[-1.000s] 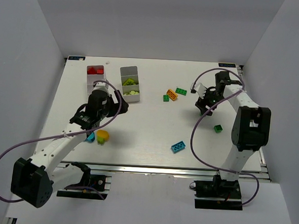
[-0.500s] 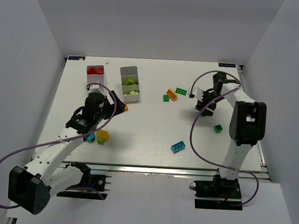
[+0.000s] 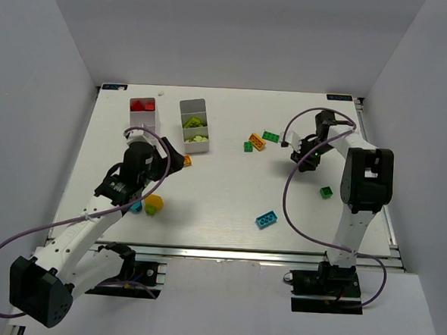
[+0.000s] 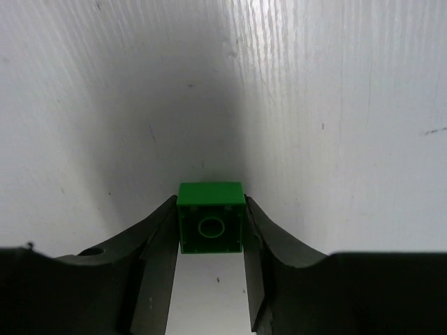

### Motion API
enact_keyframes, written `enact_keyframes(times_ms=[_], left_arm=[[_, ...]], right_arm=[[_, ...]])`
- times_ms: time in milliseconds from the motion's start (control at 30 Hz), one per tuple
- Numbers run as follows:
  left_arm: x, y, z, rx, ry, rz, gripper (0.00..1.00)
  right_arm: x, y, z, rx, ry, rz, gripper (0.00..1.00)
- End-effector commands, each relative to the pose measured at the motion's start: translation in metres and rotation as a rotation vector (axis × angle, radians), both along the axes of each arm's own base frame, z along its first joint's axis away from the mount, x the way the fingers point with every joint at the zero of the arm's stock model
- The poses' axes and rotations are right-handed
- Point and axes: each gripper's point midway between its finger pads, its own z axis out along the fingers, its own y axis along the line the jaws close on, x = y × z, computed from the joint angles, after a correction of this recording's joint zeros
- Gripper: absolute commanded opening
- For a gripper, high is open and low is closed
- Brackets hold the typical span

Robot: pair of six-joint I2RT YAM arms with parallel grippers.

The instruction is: Sort the legos into containers by color

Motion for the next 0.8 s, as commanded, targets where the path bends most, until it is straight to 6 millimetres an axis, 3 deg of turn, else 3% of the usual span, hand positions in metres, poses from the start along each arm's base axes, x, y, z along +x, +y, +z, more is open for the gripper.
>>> enact_keyframes(times_ms=[0,133,267,300,333,367,400,433,467,500,533,567,600,633,667,700,733,767], left_arm=[[-0.004,0.007,0.001,0.004,-0.004,0.029,0.98],[-0.005,0.01,-0.001,0.011,0.0,0.035,0.98],[-0.006,0.01,-0.001,0.009,0.001,0.038,0.98],[-0.007,0.01,-0.002,0.009,0.006,0.039,0.98],[-0.008,0.011,0.0,0.006,0.001,0.04,0.98],[-0.009,0.01,0.001,0.0,0.0,0.041,0.98],[-0.009,0.011,0.003,-0.007,-0.005,0.047,0.98],[-0.011,0.011,0.008,-0.02,-0.02,0.048,0.98],[-0.012,0.012,0.01,-0.032,-0.024,0.055,0.98],[-0.013,0.013,0.01,-0.037,-0.027,0.062,0.98],[-0.015,0.015,0.011,-0.04,-0.032,0.07,0.98],[-0.018,0.017,0.014,-0.05,-0.04,0.078,0.98],[-0.019,0.02,0.014,-0.047,-0.041,0.09,0.98],[-0.021,0.021,0.015,-0.048,-0.044,0.097,0.98],[-0.025,0.024,0.016,-0.05,-0.045,0.103,0.98],[-0.027,0.025,0.017,-0.052,-0.047,0.108,0.98],[-0.028,0.027,0.018,-0.053,-0.048,0.119,0.98],[-0.032,0.03,0.019,-0.058,-0.049,0.125,0.98]], right_arm=[[0.009,0.033,0.045,0.131,-0.065,0.035,0.2],[0.007,0.103,0.099,0.326,-0.083,0.053,0.1],[0.016,0.195,0.164,0.539,-0.156,0.087,0.1],[0.01,0.223,0.175,0.581,-0.16,0.109,0.1],[0.014,0.241,0.185,0.621,-0.173,0.083,0.09],[0.033,0.259,0.21,0.698,-0.237,0.003,0.09],[0.03,0.283,0.221,0.739,-0.256,0.01,0.09],[0.042,0.293,0.224,0.753,-0.298,-0.048,0.08],[0.055,0.309,0.252,0.849,-0.357,-0.106,0.07],[0.056,0.328,0.262,0.887,-0.387,-0.122,0.06],[0.065,0.34,0.254,0.895,-0.387,-0.147,0.06],[0.07,0.348,0.26,0.915,-0.403,-0.159,0.06],[0.073,0.362,0.285,0.972,-0.425,-0.158,0.06],[0.081,0.372,0.268,0.969,-0.402,-0.175,0.05],[0.086,0.379,0.27,0.981,-0.415,-0.205,0.04],[0.093,0.384,0.285,1.026,-0.427,-0.238,0.01],[0.105,0.386,0.27,1.015,-0.43,-0.295,0.0],[0.108,0.389,0.27,1.025,-0.43,-0.317,0.0]])
